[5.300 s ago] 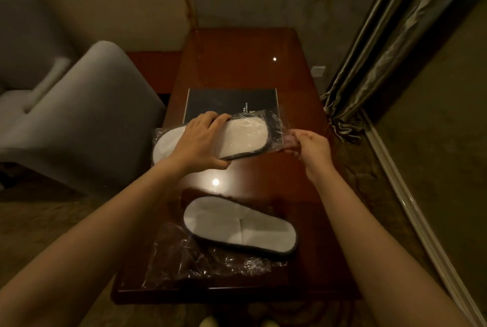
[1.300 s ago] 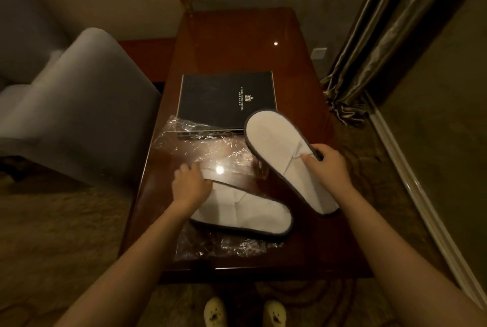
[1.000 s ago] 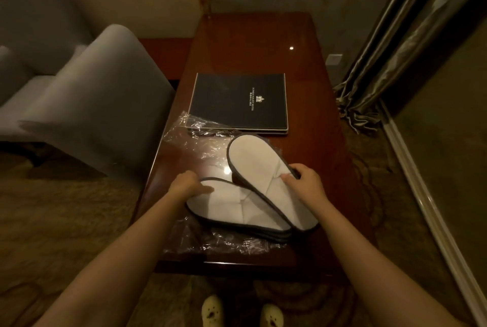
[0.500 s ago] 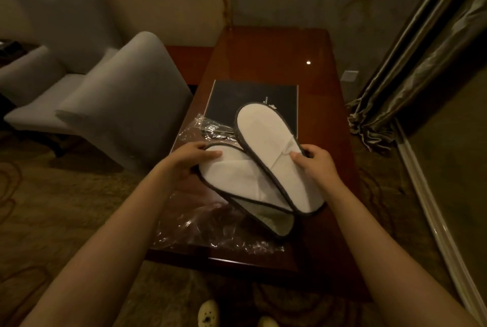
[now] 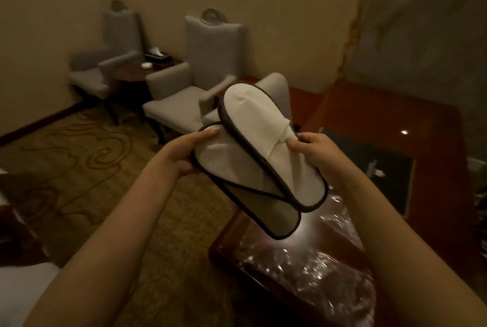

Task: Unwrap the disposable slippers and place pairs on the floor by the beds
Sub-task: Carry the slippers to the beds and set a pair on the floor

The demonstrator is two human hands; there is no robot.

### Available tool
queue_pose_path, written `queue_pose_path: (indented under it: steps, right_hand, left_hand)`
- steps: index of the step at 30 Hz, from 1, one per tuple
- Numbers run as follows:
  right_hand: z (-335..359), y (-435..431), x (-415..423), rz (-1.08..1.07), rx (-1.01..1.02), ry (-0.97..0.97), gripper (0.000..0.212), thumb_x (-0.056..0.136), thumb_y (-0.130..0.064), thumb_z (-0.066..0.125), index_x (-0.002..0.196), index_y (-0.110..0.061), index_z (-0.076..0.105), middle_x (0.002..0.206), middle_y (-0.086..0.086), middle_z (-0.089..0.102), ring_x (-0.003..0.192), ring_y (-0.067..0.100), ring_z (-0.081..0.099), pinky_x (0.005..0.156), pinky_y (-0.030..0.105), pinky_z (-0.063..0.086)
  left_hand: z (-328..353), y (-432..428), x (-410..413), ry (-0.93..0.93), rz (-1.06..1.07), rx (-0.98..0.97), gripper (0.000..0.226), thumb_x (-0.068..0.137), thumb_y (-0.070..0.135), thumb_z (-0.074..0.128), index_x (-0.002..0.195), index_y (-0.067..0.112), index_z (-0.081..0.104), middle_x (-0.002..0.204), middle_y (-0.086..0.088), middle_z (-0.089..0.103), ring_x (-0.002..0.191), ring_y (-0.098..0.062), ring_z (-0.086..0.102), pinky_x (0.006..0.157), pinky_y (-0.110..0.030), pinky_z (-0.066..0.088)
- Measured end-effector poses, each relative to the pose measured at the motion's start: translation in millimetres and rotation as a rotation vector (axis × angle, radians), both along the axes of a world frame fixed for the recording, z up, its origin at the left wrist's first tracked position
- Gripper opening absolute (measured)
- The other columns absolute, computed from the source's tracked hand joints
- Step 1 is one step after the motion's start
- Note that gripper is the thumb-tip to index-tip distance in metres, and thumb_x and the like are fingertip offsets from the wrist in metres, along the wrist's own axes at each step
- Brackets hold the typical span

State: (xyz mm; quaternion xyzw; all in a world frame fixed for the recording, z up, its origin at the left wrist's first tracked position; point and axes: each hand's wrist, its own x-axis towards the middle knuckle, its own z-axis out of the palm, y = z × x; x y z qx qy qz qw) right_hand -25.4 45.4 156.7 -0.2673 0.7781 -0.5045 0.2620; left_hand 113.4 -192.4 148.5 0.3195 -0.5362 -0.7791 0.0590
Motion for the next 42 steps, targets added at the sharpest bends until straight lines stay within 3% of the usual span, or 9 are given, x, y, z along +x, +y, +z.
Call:
queue_pose_path:
  steps: [4,10,16,20,23,27,31,38,42]
  right_hand:
    - [3,-96,18,0.151,-0.016,-0.051,0.027,0.088,-0.035,0.058,0.104,-0.014,0.065,0.105,0.007,0.066,0.094,0.024,0.062,0.083,0.039,0.050]
    - [-28,-248,63,0.315,-0.010,-0.237,0.016,0.089,-0.034,0.056,0.097,-0.022,0.062,0.101,-0.002,0.063,0.091,0.013,0.059,0.068,0.026,0.044]
    - [-70,-382,108,0.332,-0.020,-0.403,0.013,0.087,-0.027,0.060,0.095,-0.017,0.064,0.106,0.007,0.064,0.098,0.023,0.060,0.085,0.037,0.049]
    - [-90,-459,132,0.266,0.015,-0.457,0.012,0.088,-0.028,0.060,0.090,-0.016,0.063,0.099,0.006,0.065,0.090,0.020,0.061,0.071,0.033,0.049]
    - [-110,-508,140,0.246,0.039,-0.499,0.015,0.089,-0.028,0.059,0.087,-0.014,0.063,0.095,0.005,0.065,0.087,0.018,0.061,0.064,0.031,0.048]
    - [-139,-572,141,0.288,0.085,-0.527,0.020,0.089,-0.029,0.058,0.097,-0.010,0.062,0.099,0.005,0.064,0.092,0.019,0.060,0.074,0.033,0.049]
    - [-160,-649,127,0.364,0.166,-0.529,0.016,0.088,-0.029,0.060,0.090,-0.013,0.062,0.100,0.008,0.064,0.095,0.024,0.061,0.084,0.039,0.051]
    - [-171,-793,107,0.447,0.222,-0.538,0.020,0.087,-0.025,0.063,0.097,-0.008,0.060,0.091,0.008,0.063,0.081,0.022,0.060,0.069,0.034,0.050]
    - [-179,-857,96,0.476,0.266,-0.499,0.018,0.087,-0.023,0.063,0.098,-0.009,0.059,0.091,0.007,0.063,0.080,0.021,0.059,0.067,0.032,0.050]
  left_hand:
    - [4,-74,47,0.123,0.108,0.097,0.011,0.065,0.020,0.071,0.073,0.017,0.078,0.077,-0.005,0.077,0.071,-0.021,0.074,0.058,-0.036,0.060]
    - [-7,-200,112,0.171,0.249,0.122,0.022,0.077,0.019,0.058,0.070,0.013,0.078,0.075,-0.006,0.077,0.070,-0.021,0.074,0.059,-0.031,0.059]
    - [-25,-302,166,0.073,0.506,0.226,0.022,0.089,0.025,0.055,0.091,0.007,0.068,0.075,-0.011,0.075,0.066,-0.027,0.072,0.064,-0.036,0.059]
    - [-55,-337,179,0.330,0.762,0.371,0.038,0.089,0.038,0.055,0.114,0.010,0.062,0.108,-0.012,0.069,0.103,-0.027,0.062,0.088,-0.042,0.049]
    - [-89,-355,176,0.407,0.765,0.427,0.029,0.091,0.031,0.053,0.104,0.008,0.066,0.096,-0.013,0.075,0.099,-0.029,0.063,0.090,-0.045,0.049]
    - [-125,-390,163,0.283,0.773,0.449,0.025,0.093,0.022,0.050,0.108,0.008,0.065,0.094,-0.013,0.075,0.096,-0.030,0.065,0.080,-0.043,0.051]
    - [-154,-456,158,0.160,0.899,0.407,0.037,0.093,0.013,0.051,0.128,0.001,0.053,0.127,-0.021,0.057,0.112,-0.034,0.055,0.094,-0.047,0.045]
    - [-178,-576,170,0.014,1.165,0.407,0.034,0.088,0.004,0.058,0.122,0.000,0.055,0.132,-0.022,0.054,0.095,-0.030,0.060,0.098,-0.047,0.044]
    - [-183,-633,179,0.048,1.269,0.460,0.033,0.089,0.005,0.057,0.122,0.003,0.056,0.133,-0.020,0.055,0.106,-0.030,0.056,0.093,-0.043,0.045]
